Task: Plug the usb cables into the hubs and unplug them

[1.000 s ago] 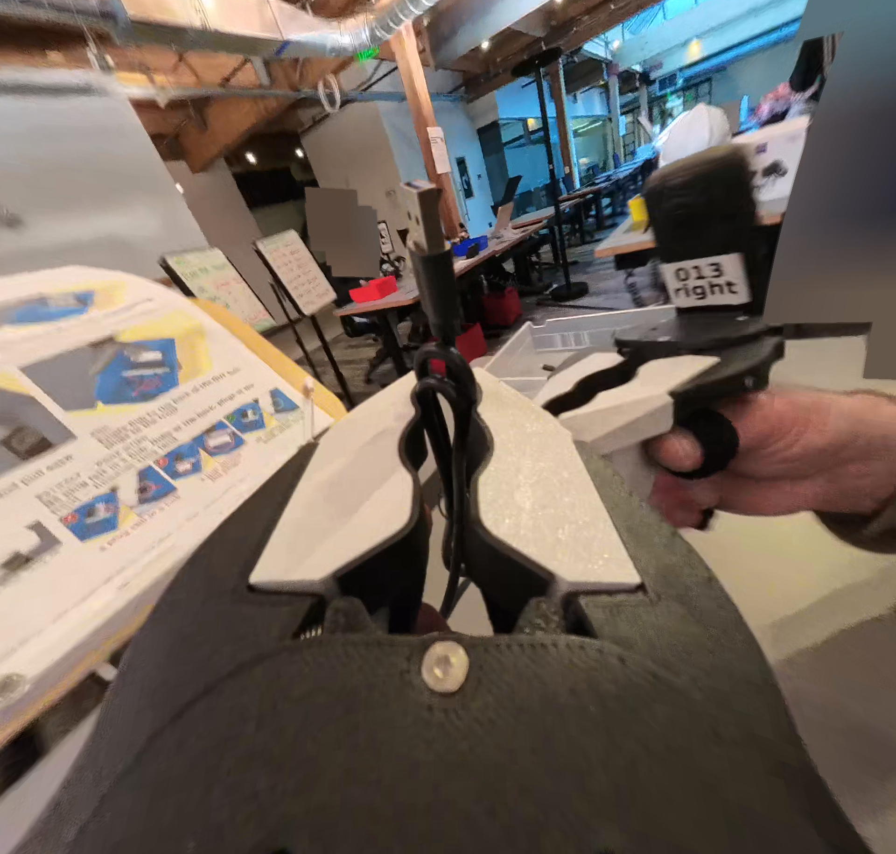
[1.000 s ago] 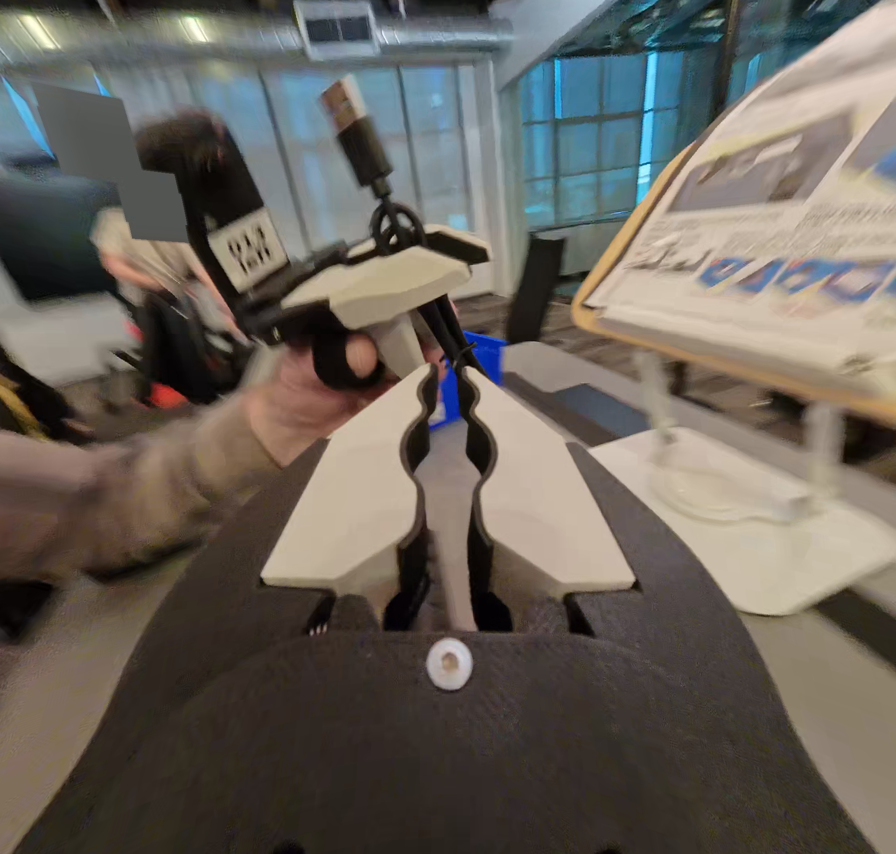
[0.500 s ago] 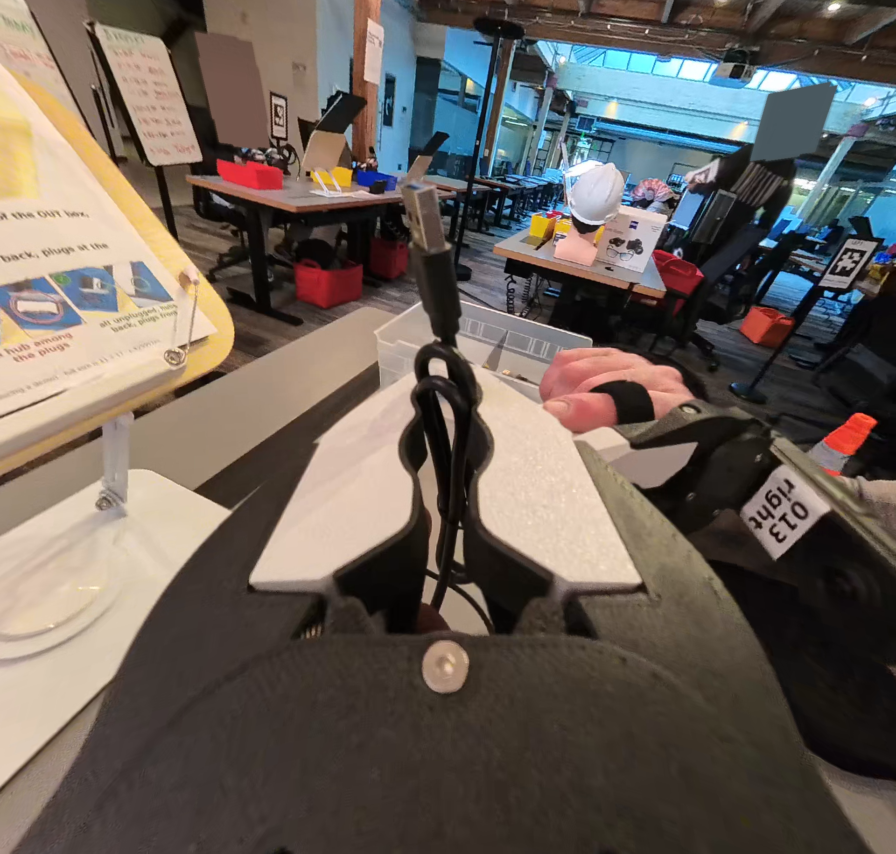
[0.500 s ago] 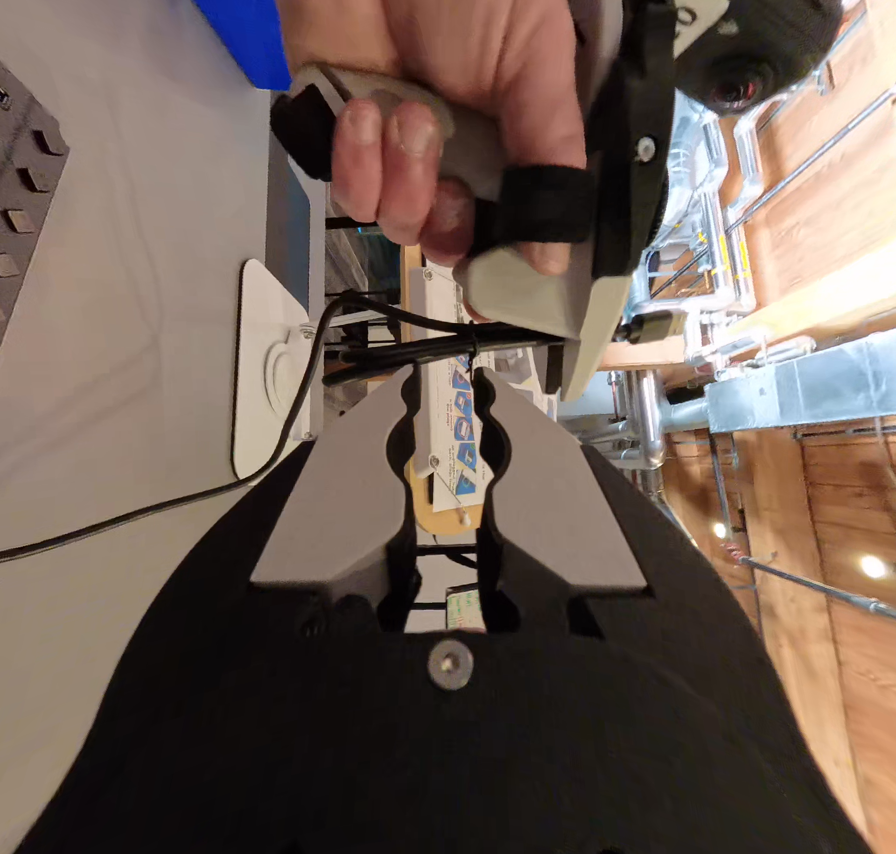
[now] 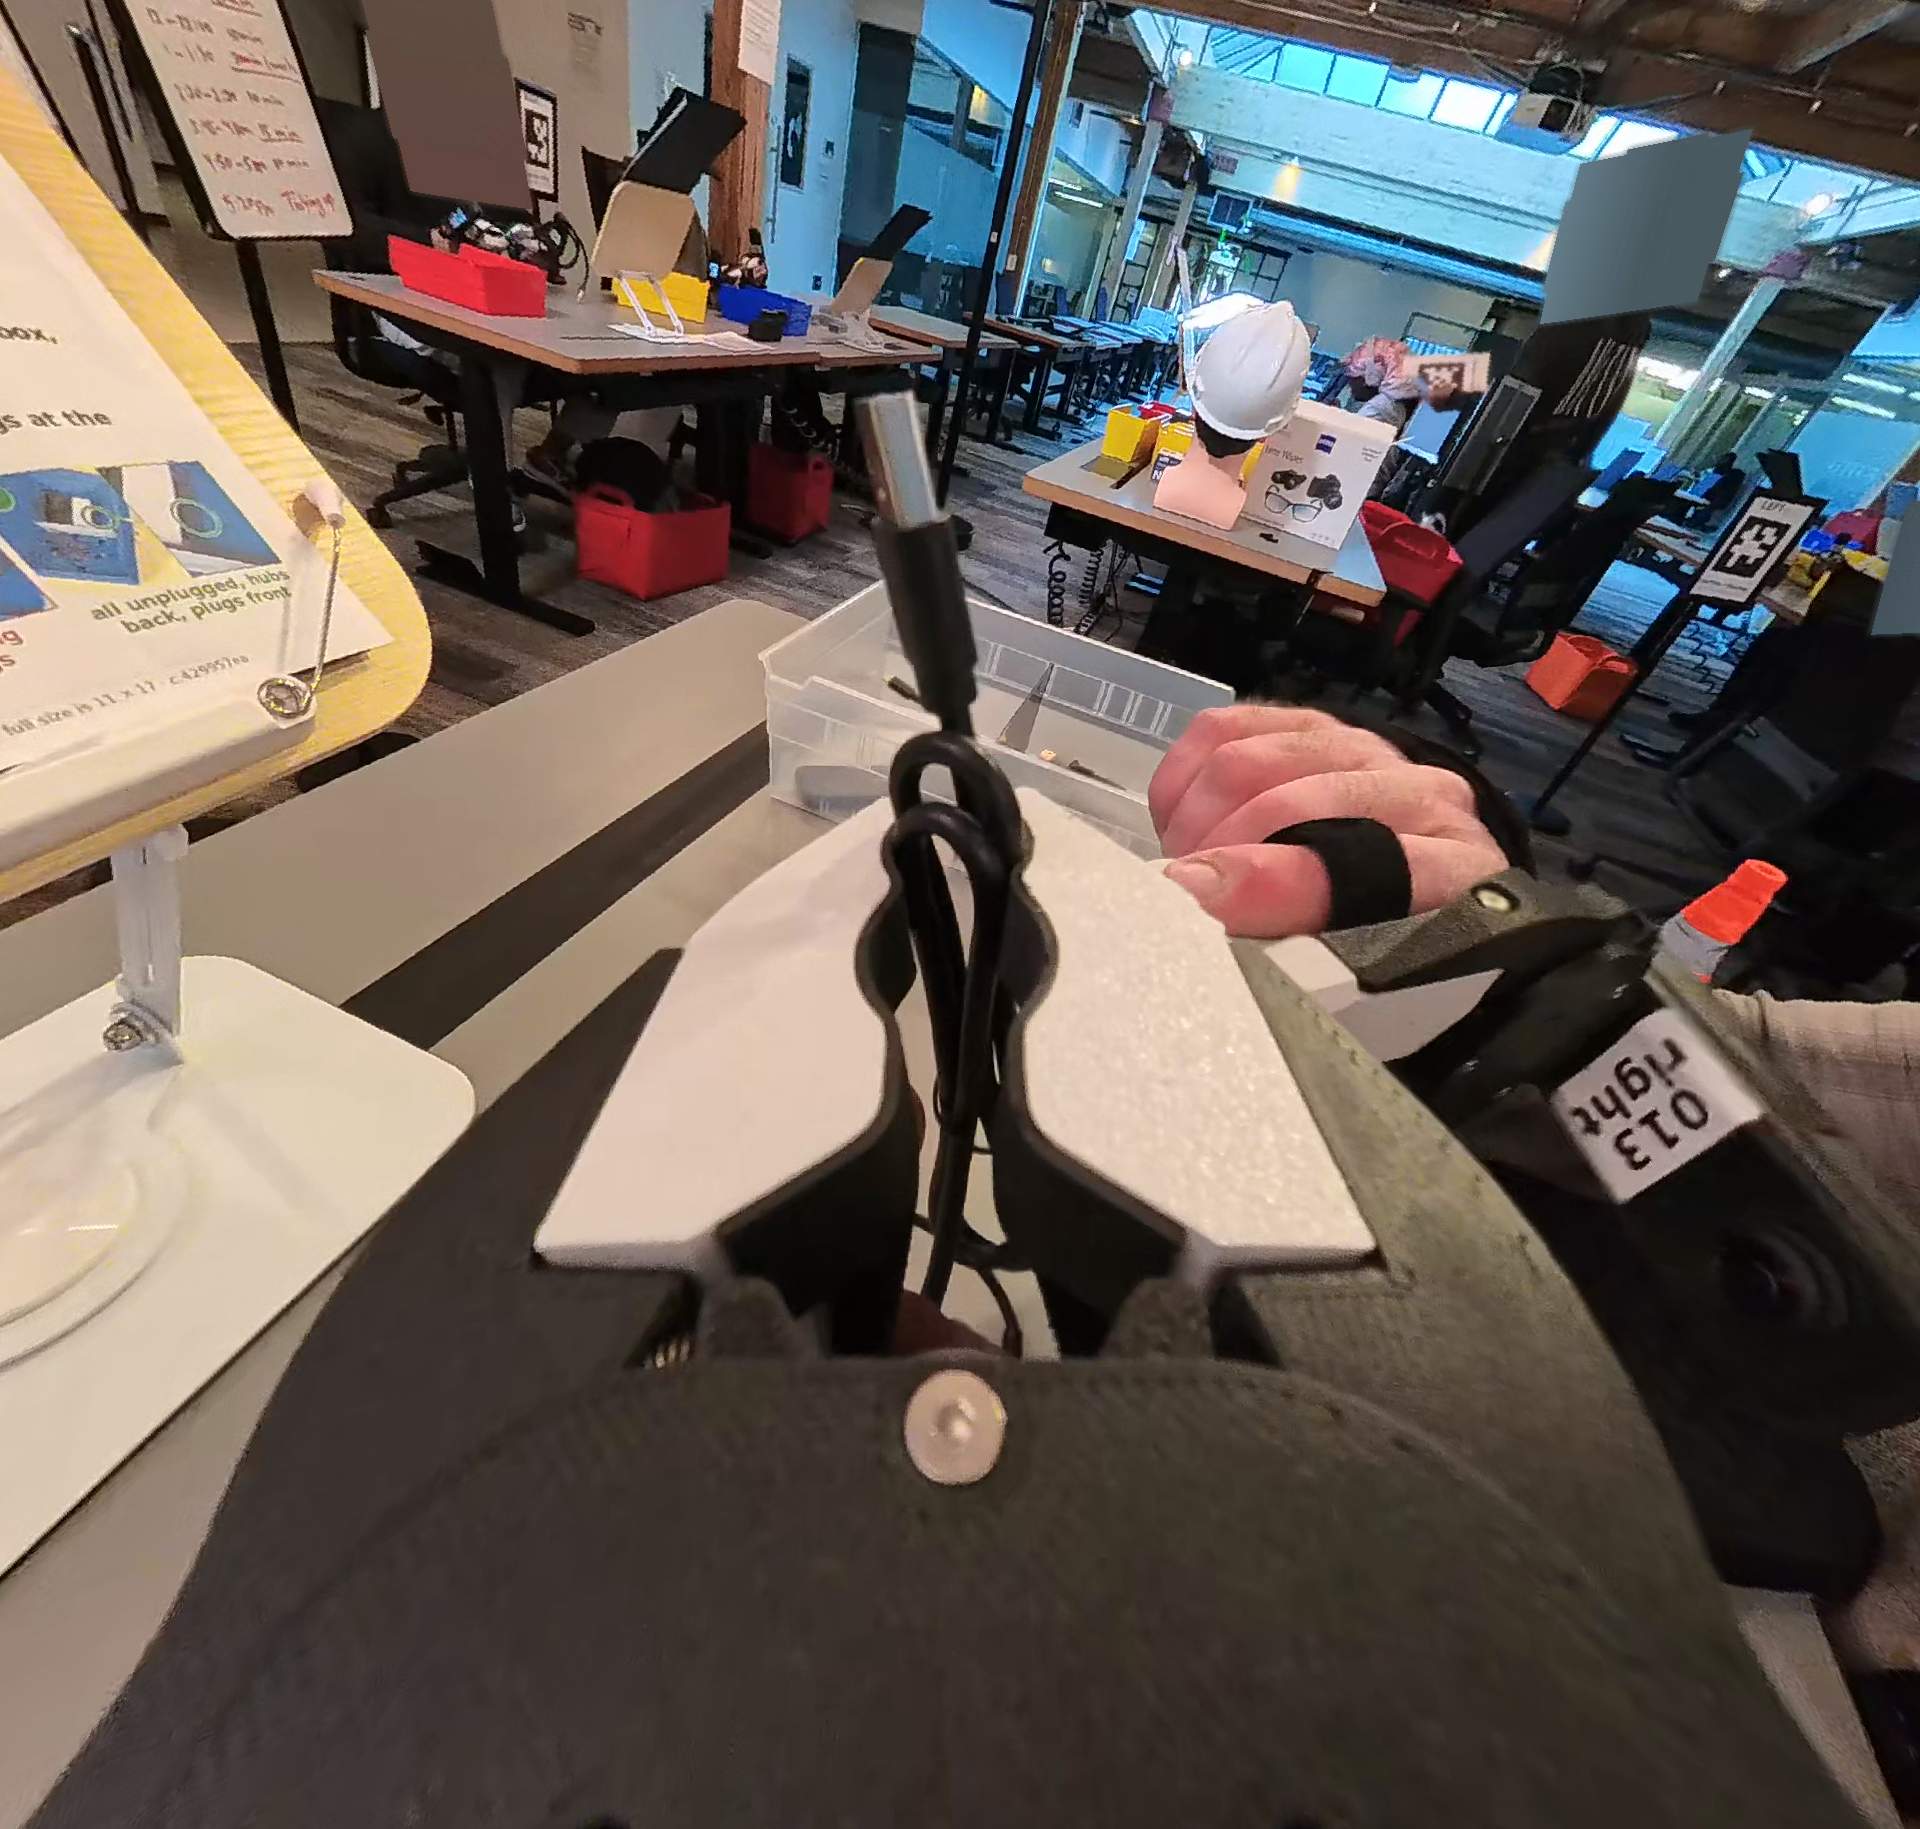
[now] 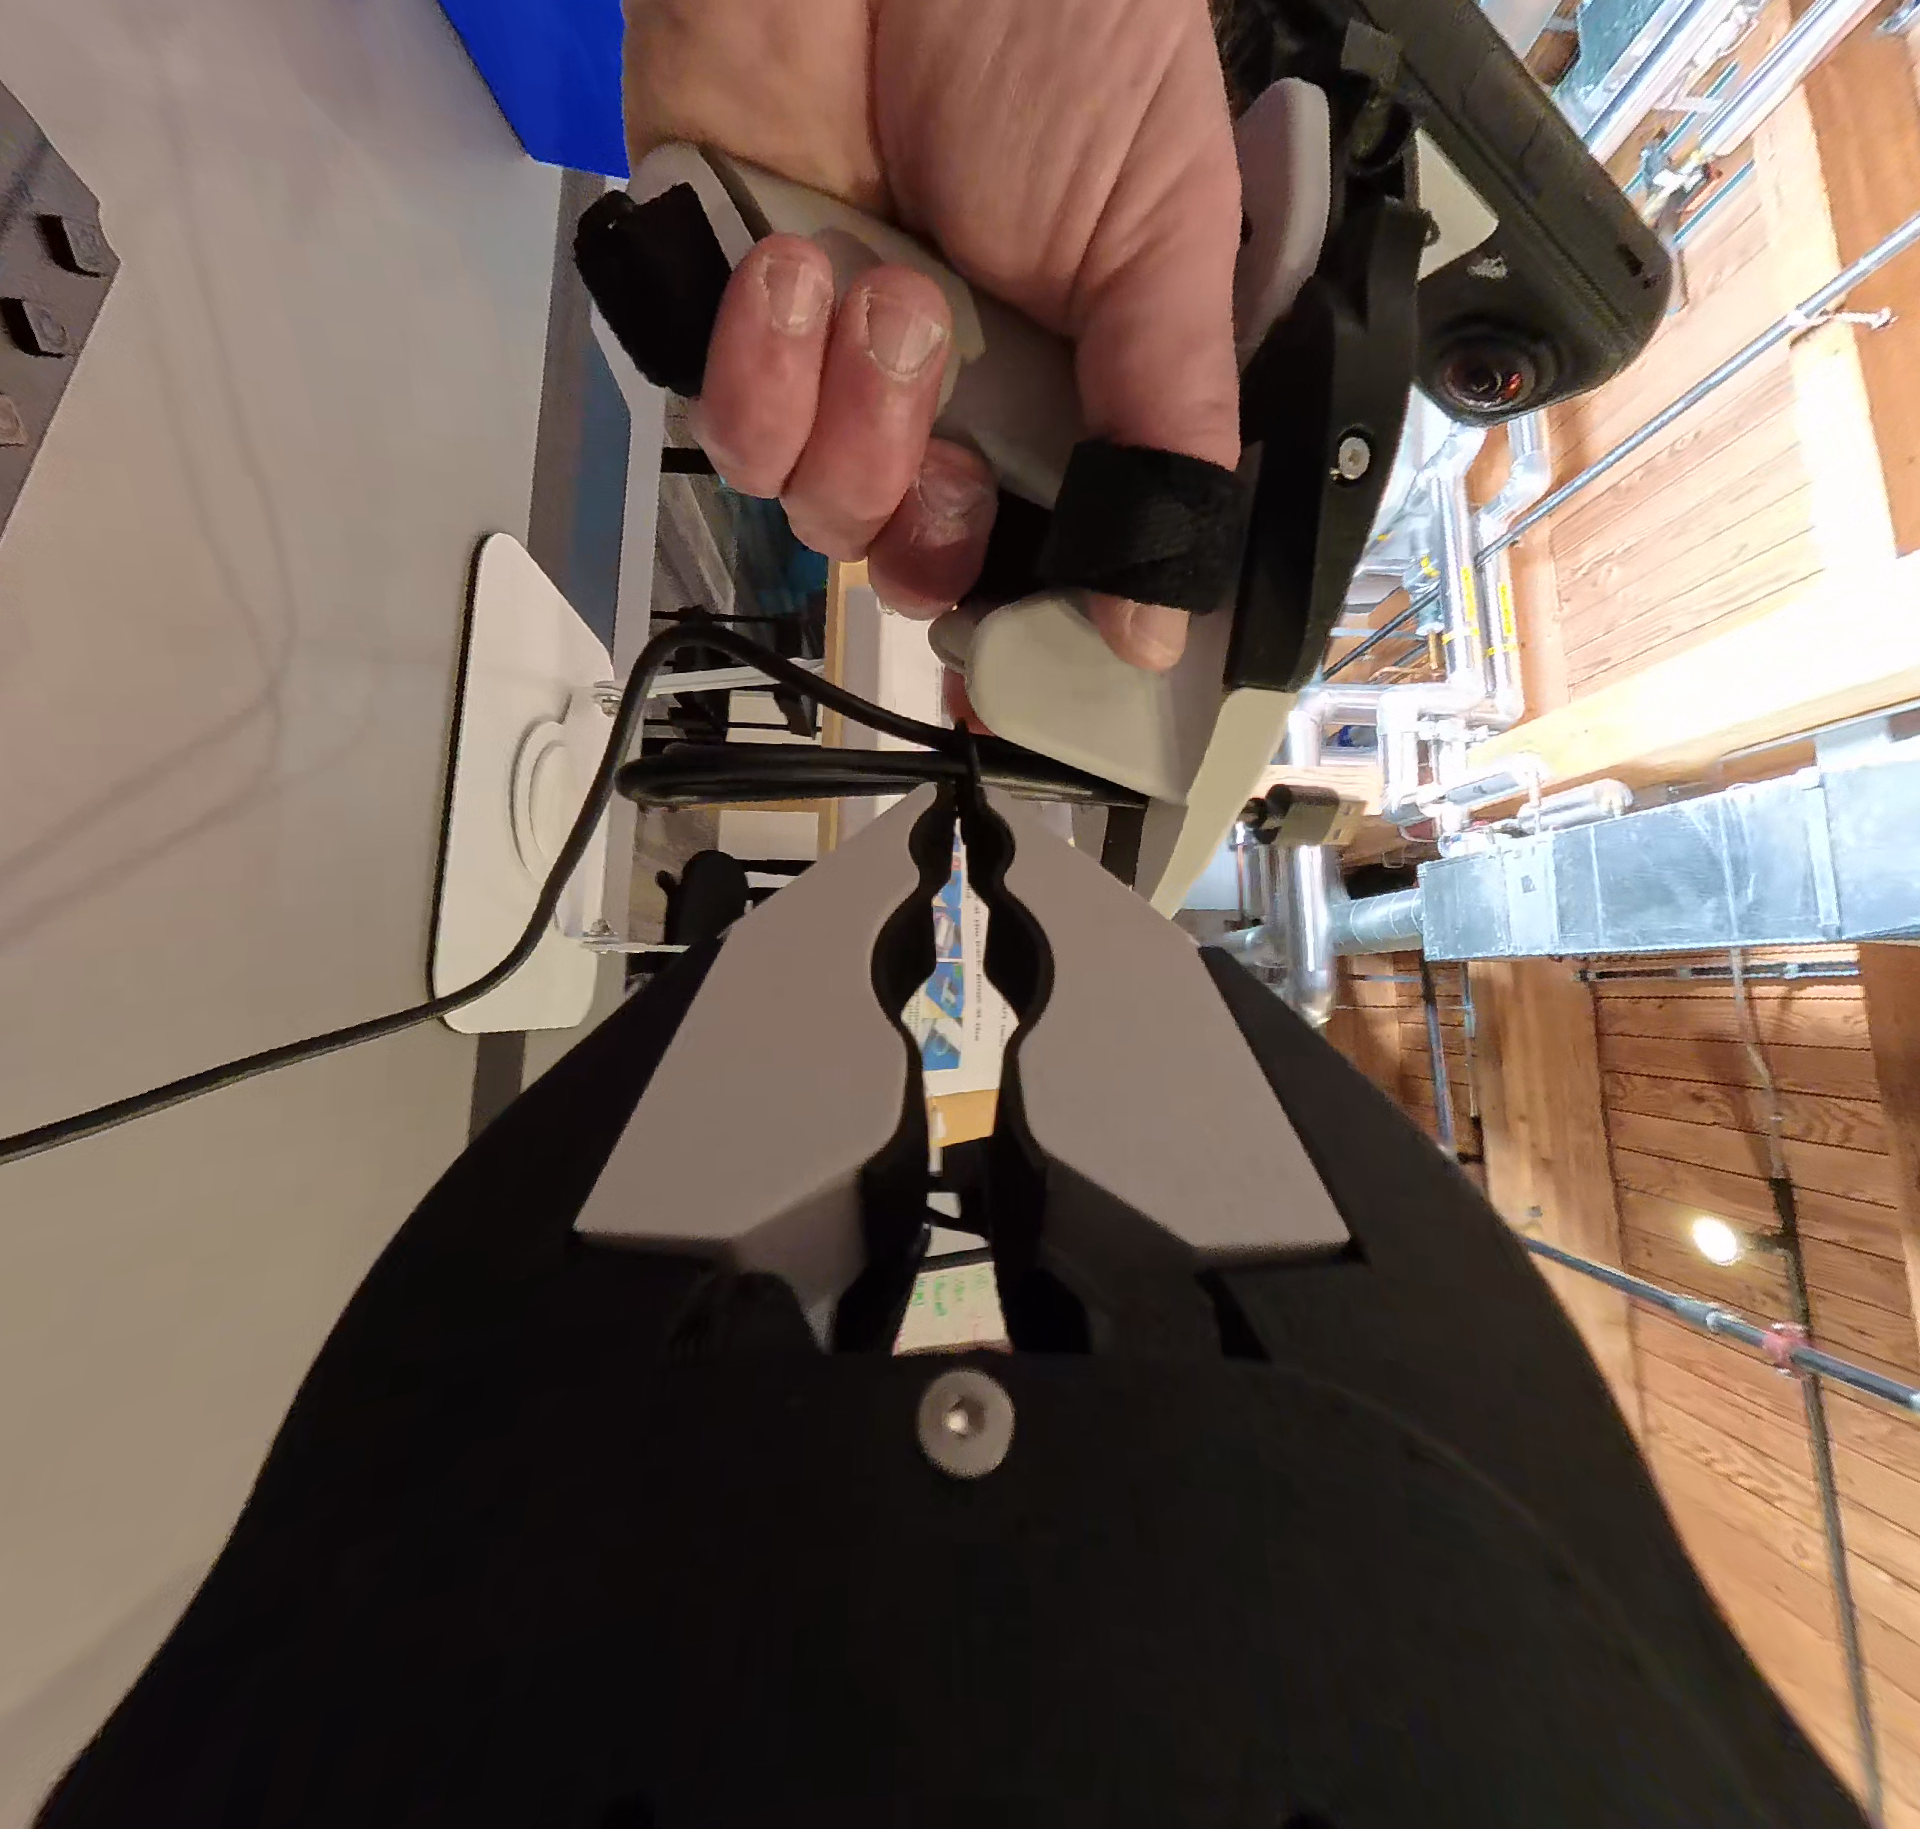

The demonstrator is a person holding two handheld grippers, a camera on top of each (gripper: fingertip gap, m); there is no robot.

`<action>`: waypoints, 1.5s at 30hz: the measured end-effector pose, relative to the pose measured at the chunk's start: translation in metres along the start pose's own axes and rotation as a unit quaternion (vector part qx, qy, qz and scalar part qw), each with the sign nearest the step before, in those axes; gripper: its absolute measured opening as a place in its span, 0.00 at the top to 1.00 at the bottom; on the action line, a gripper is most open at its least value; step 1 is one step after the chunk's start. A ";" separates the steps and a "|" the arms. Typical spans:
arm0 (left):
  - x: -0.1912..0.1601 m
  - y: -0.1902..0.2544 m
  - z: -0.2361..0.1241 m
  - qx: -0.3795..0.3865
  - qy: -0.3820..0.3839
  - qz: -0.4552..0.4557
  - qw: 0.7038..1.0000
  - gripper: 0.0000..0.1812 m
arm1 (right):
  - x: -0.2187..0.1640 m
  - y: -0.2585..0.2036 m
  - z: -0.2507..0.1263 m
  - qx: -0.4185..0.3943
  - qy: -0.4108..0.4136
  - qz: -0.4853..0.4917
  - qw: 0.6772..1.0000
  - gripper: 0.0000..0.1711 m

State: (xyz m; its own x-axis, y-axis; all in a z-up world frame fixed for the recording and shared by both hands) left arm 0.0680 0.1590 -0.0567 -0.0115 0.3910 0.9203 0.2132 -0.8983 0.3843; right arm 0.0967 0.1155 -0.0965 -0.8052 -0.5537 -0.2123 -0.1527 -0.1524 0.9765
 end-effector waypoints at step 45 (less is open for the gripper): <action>-0.003 -0.010 -0.001 -0.031 -0.006 -0.035 0.999 0.93 | 0.003 -0.006 0.005 -0.009 -0.003 -0.019 1.000 0.96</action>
Point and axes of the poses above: each gripper's, where its closed fingertips meet, z out along the fingers, x out of its top, y = z × x across the jaws, the point moved 4 cm from there along -z, back along the fingers, and after that the axes turned 10 degrees about -z, right-handed, at the moved point
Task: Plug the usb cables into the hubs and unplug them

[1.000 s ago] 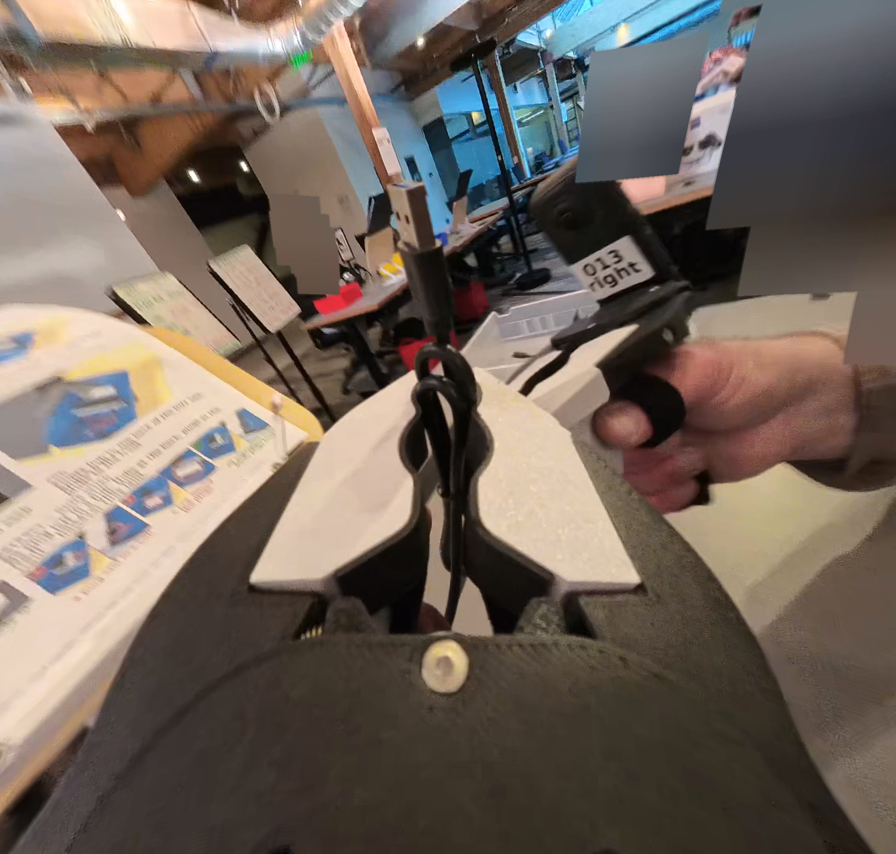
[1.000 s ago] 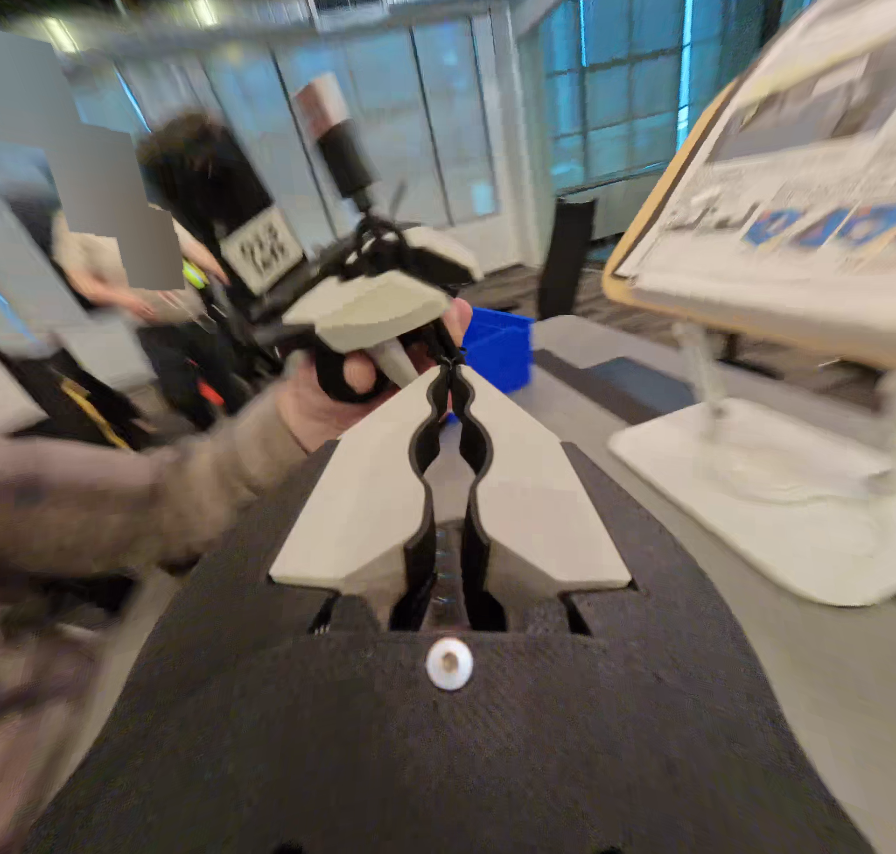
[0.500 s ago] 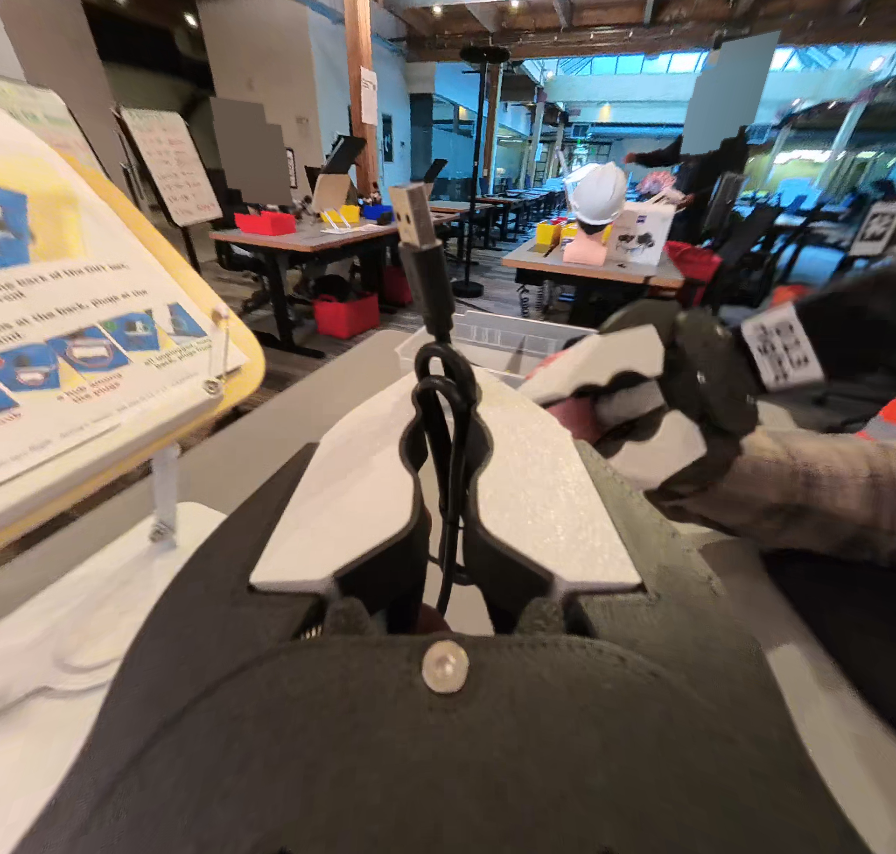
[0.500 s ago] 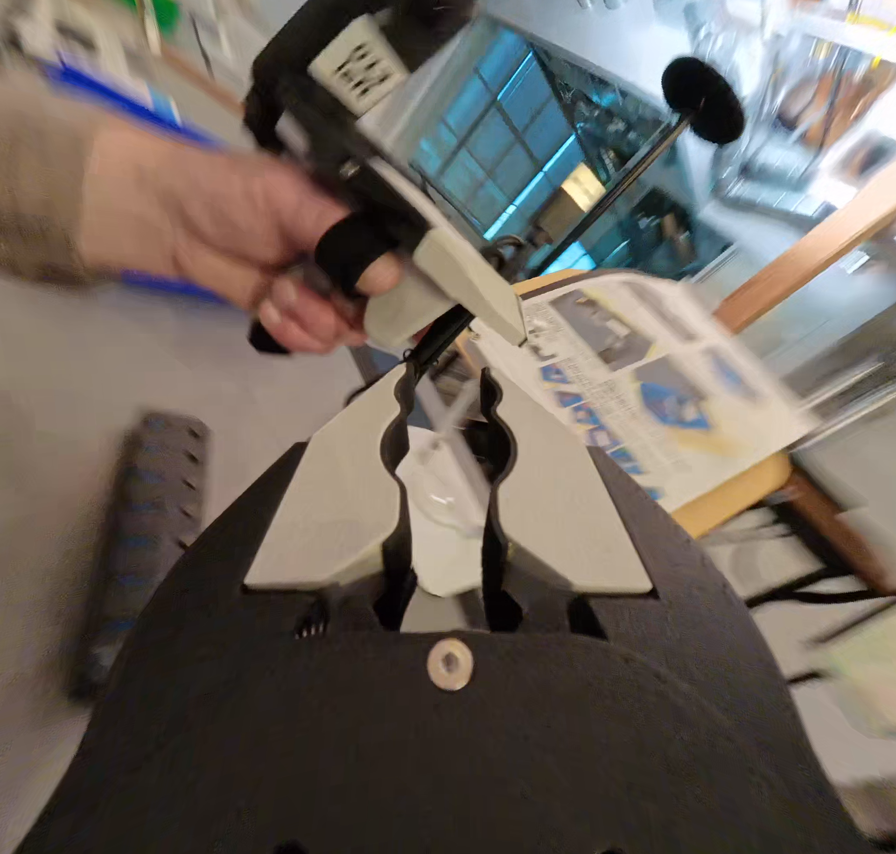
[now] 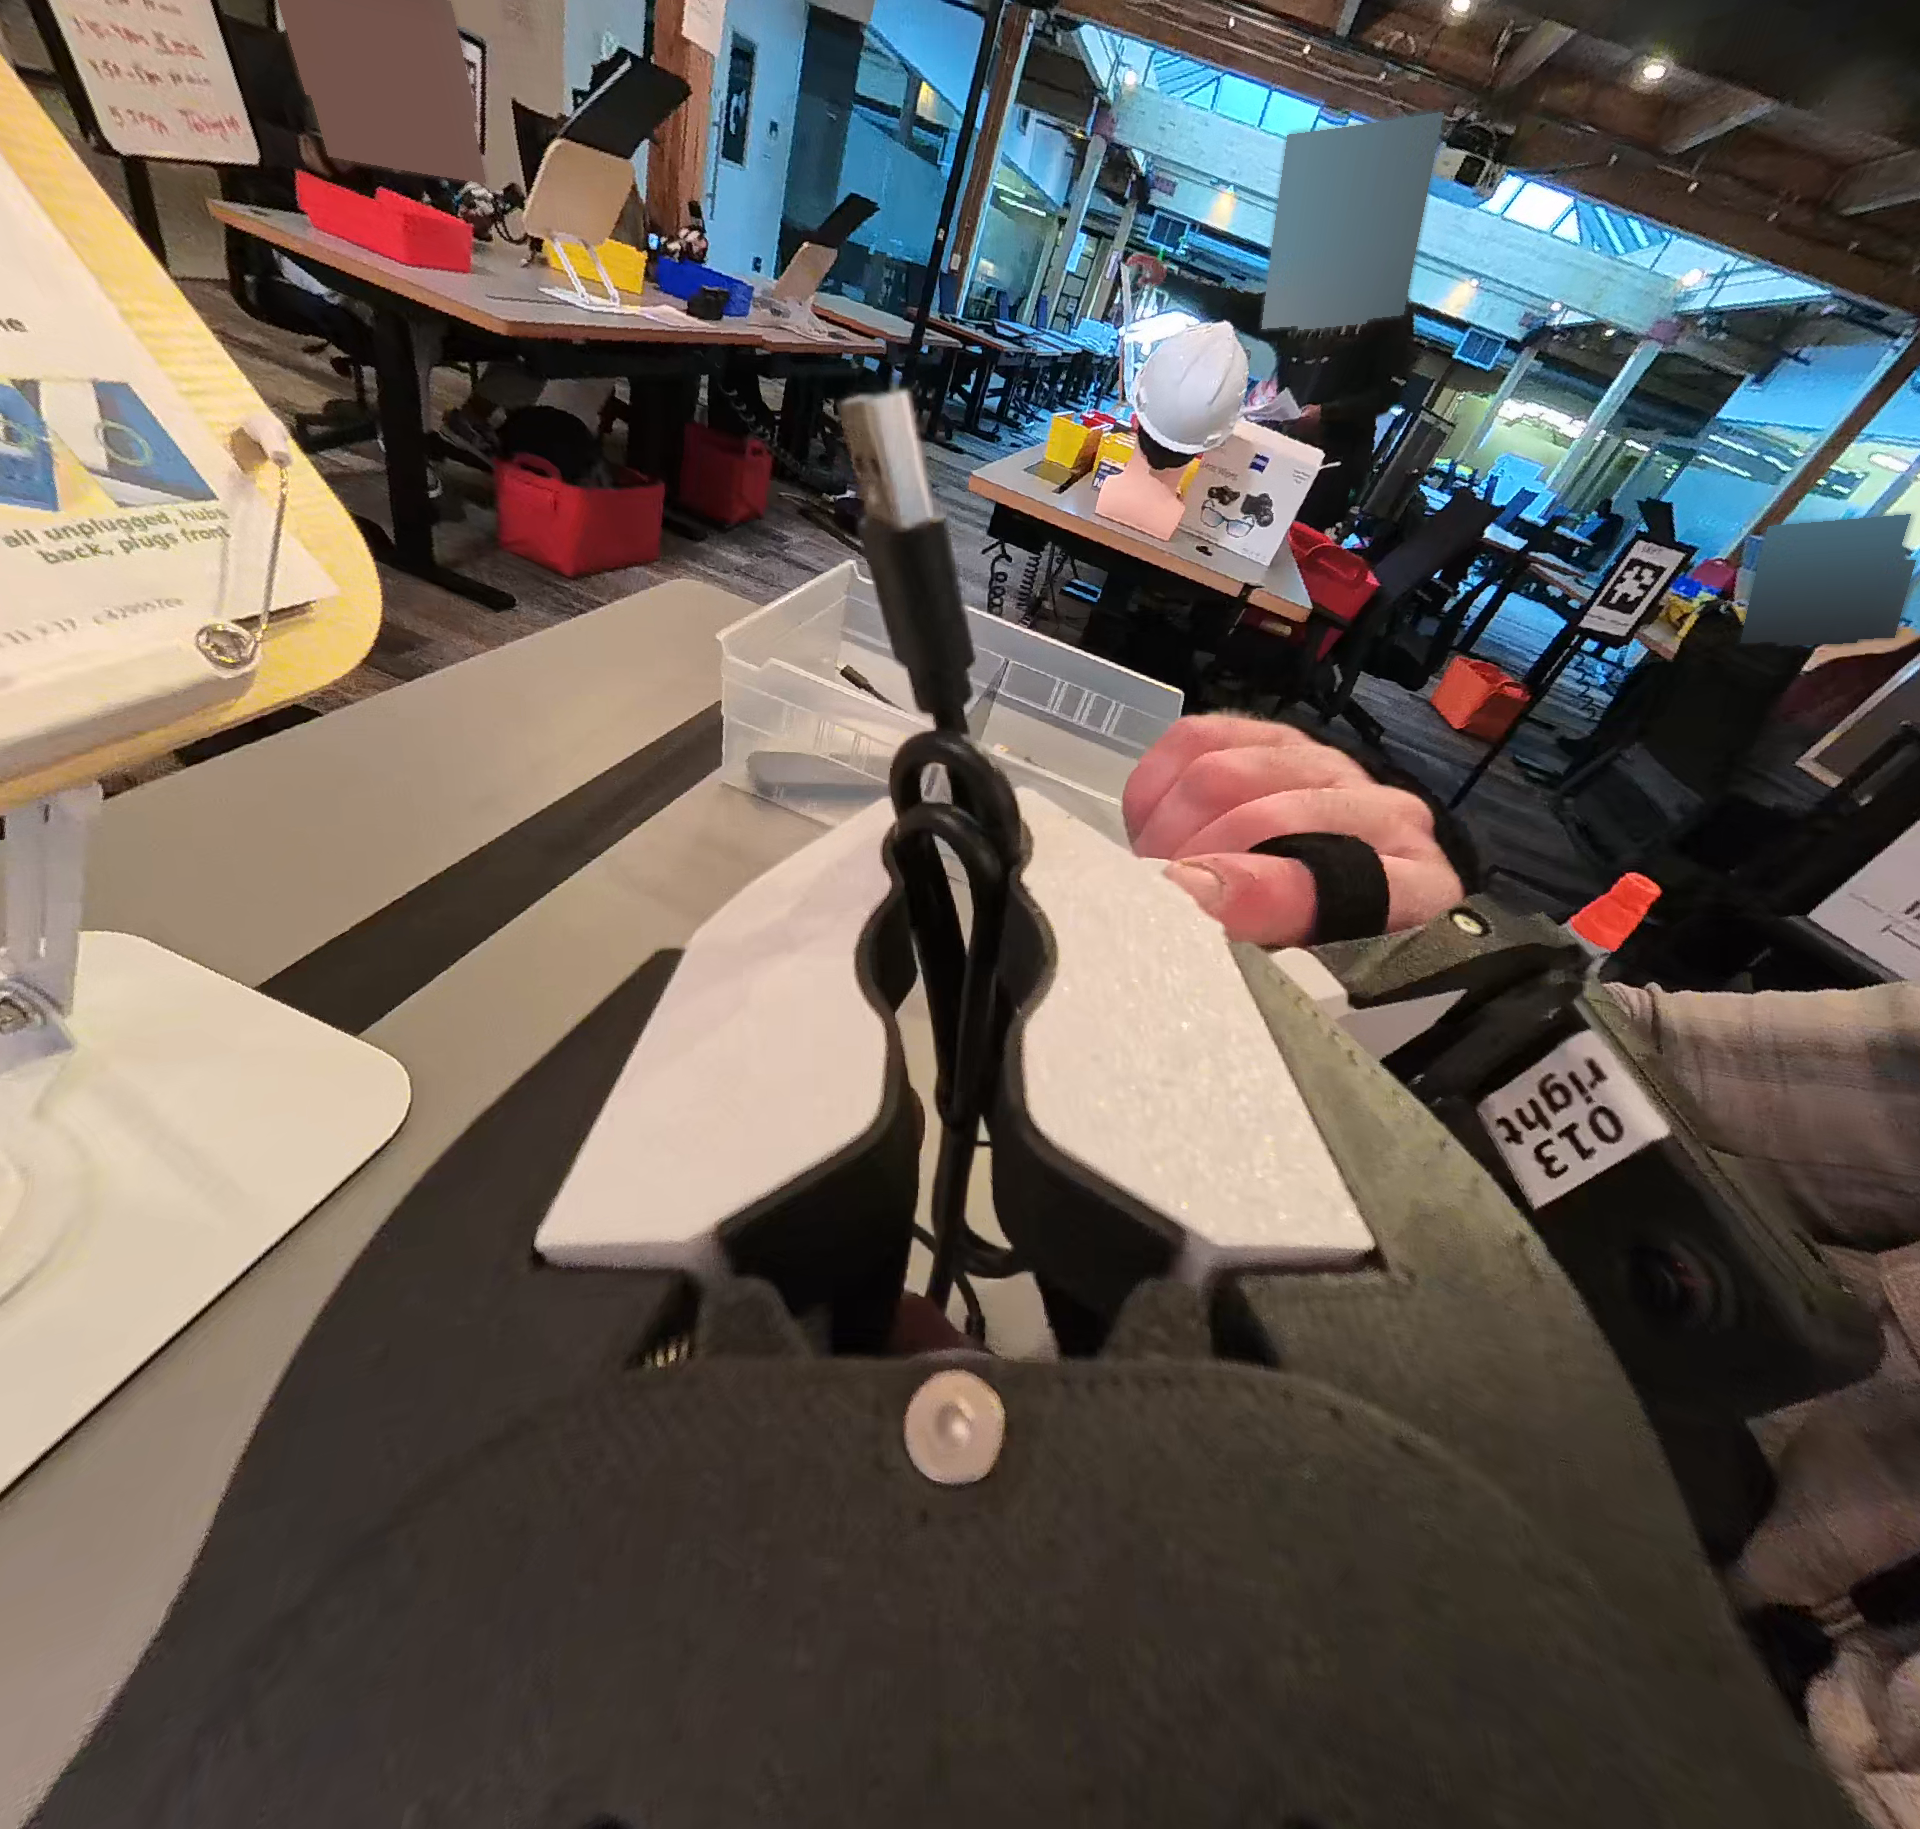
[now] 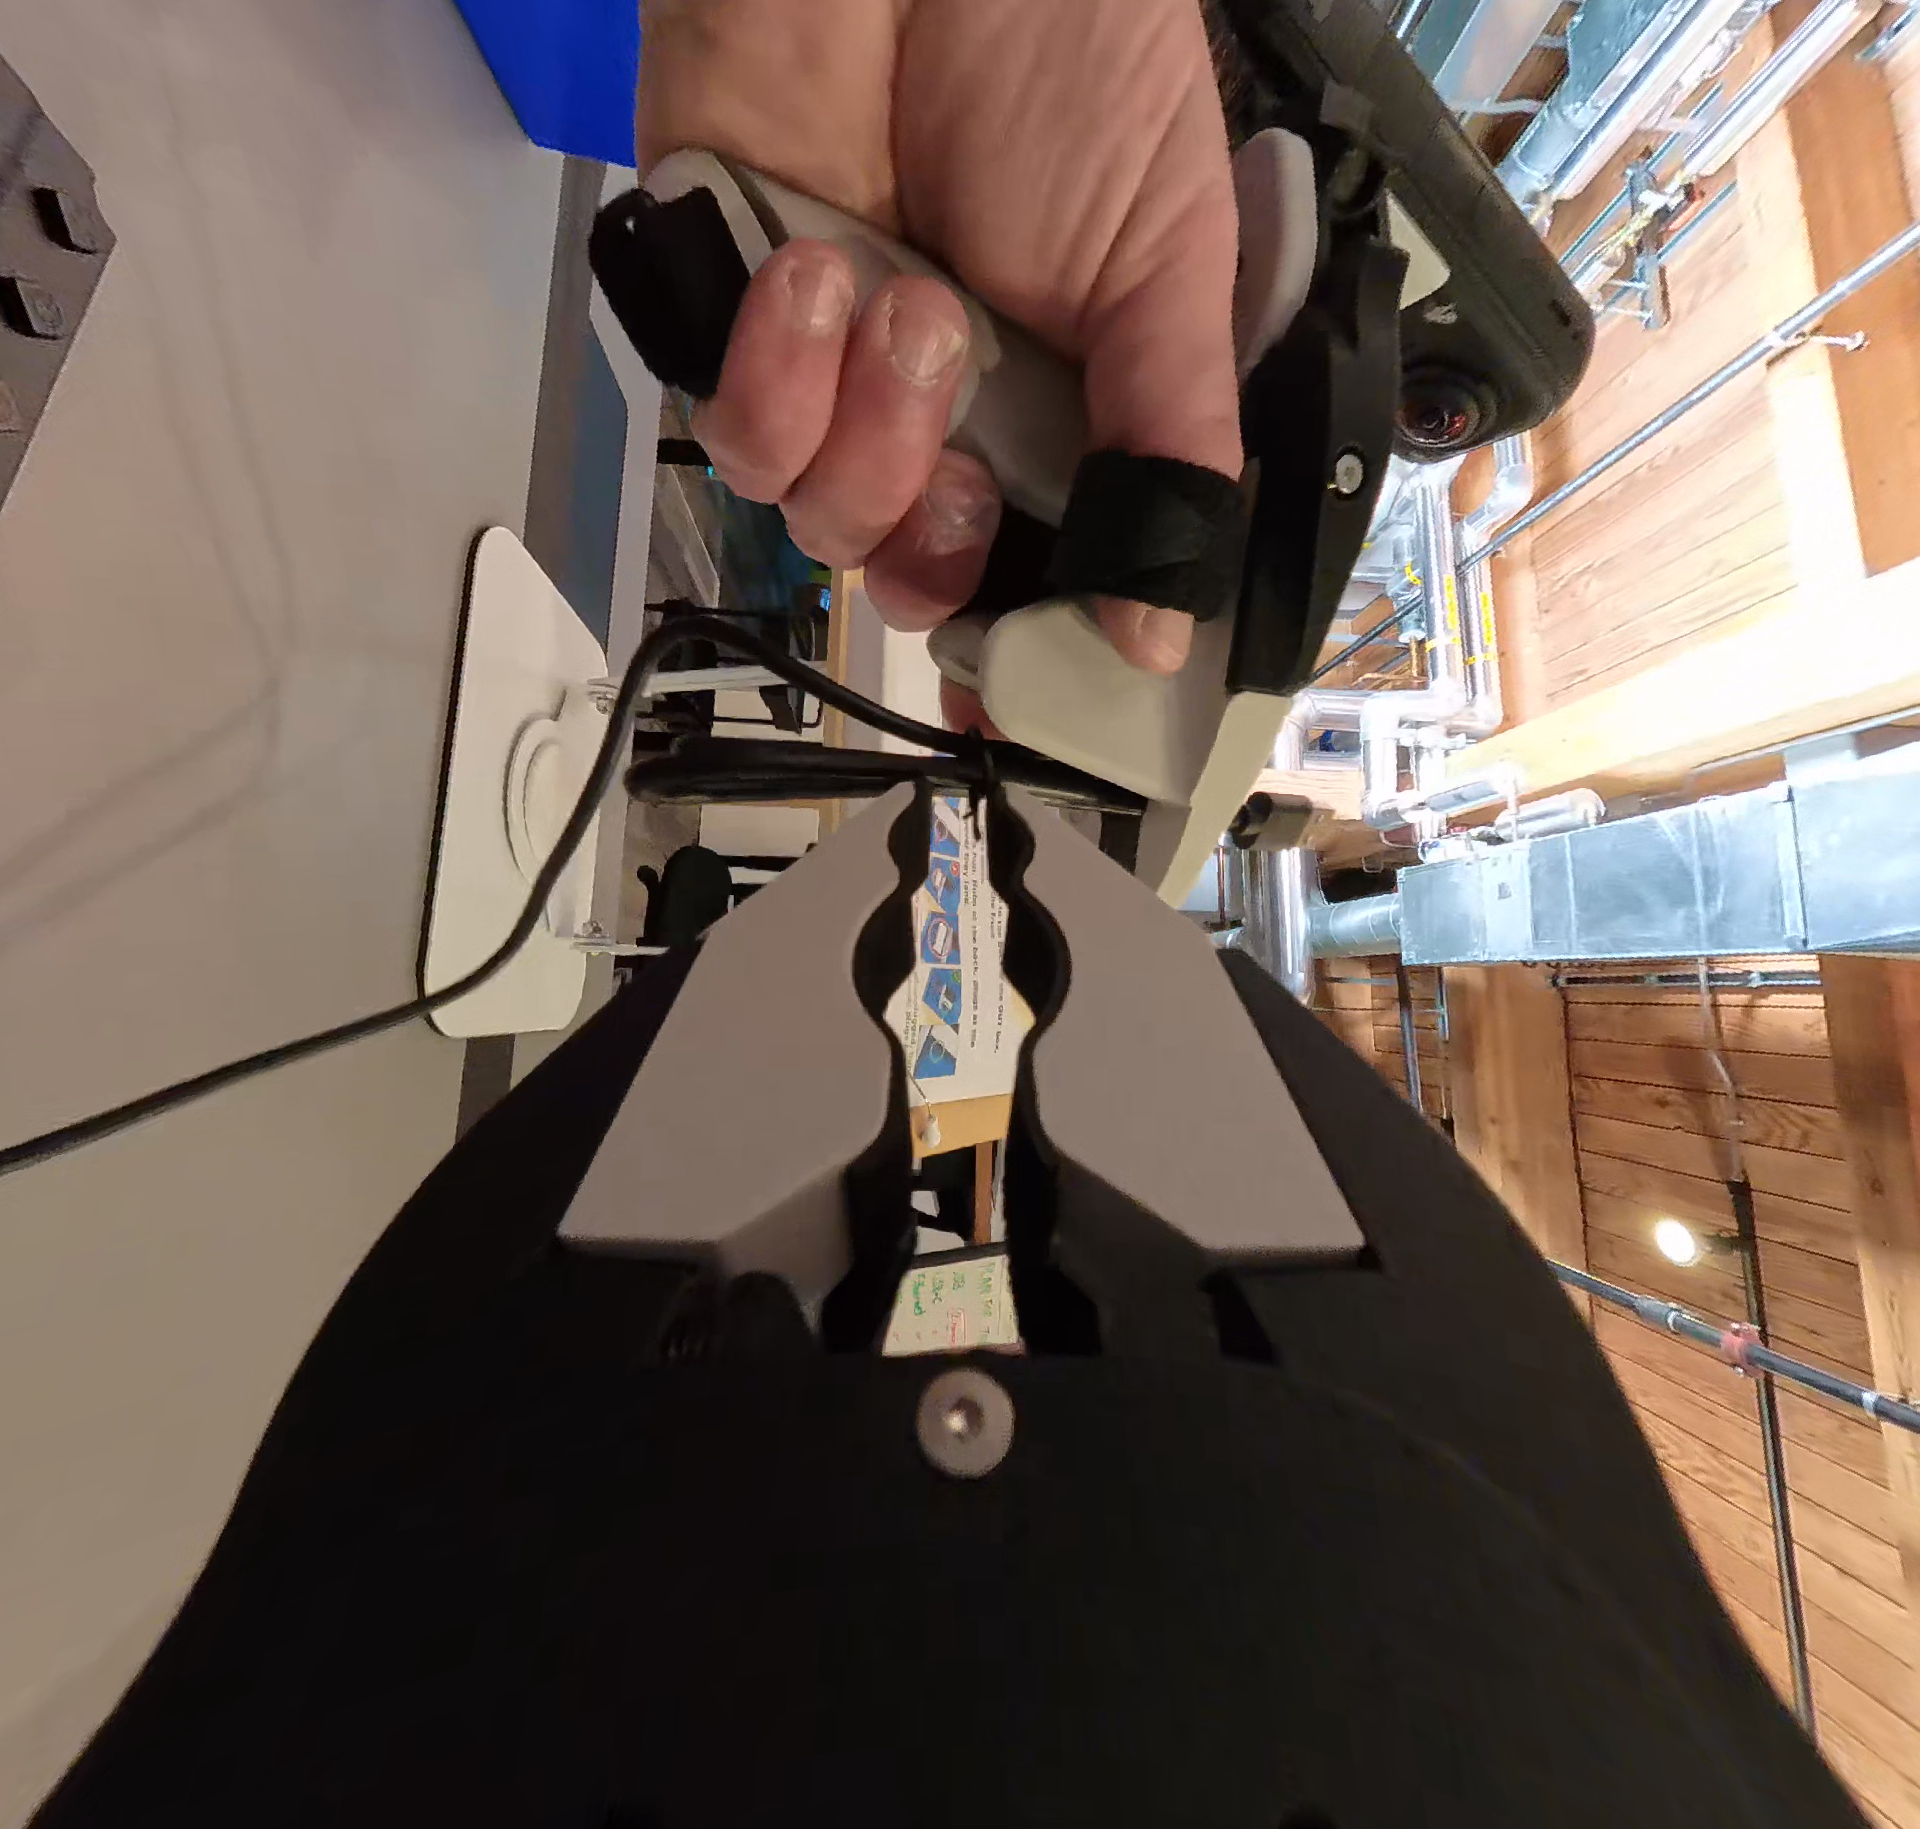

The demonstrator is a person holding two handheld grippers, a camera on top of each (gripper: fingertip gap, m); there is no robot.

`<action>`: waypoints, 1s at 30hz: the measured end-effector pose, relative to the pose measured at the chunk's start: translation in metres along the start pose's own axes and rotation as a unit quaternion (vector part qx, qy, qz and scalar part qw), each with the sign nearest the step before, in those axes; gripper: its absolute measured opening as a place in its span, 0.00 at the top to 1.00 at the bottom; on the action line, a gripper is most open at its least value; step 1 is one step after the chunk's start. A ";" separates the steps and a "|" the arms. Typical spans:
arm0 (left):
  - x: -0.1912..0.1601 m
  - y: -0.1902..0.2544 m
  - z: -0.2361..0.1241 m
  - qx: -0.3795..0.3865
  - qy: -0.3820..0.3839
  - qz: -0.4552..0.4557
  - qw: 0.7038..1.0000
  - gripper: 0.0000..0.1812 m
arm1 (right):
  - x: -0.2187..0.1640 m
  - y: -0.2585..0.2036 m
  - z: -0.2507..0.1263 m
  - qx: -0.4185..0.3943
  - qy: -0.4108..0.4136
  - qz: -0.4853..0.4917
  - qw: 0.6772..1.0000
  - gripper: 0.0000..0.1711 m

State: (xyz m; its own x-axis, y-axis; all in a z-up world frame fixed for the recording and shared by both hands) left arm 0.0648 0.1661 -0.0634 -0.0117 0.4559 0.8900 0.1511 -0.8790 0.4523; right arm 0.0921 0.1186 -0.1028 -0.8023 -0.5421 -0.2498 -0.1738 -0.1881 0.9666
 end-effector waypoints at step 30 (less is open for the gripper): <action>-0.015 0.055 -0.006 -0.046 0.003 0.335 0.941 0.87 | -0.053 0.009 0.003 0.072 0.085 0.585 0.803 1.00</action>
Point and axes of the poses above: each gripper's, where its closed fingertips meet, z out along the fingers, x out of its top, y = z × x across the jaws, the point moved 4 cm from there along -z, back along the fingers, and after that the axes turned 10 degrees about -z, right-handed, at the moved point
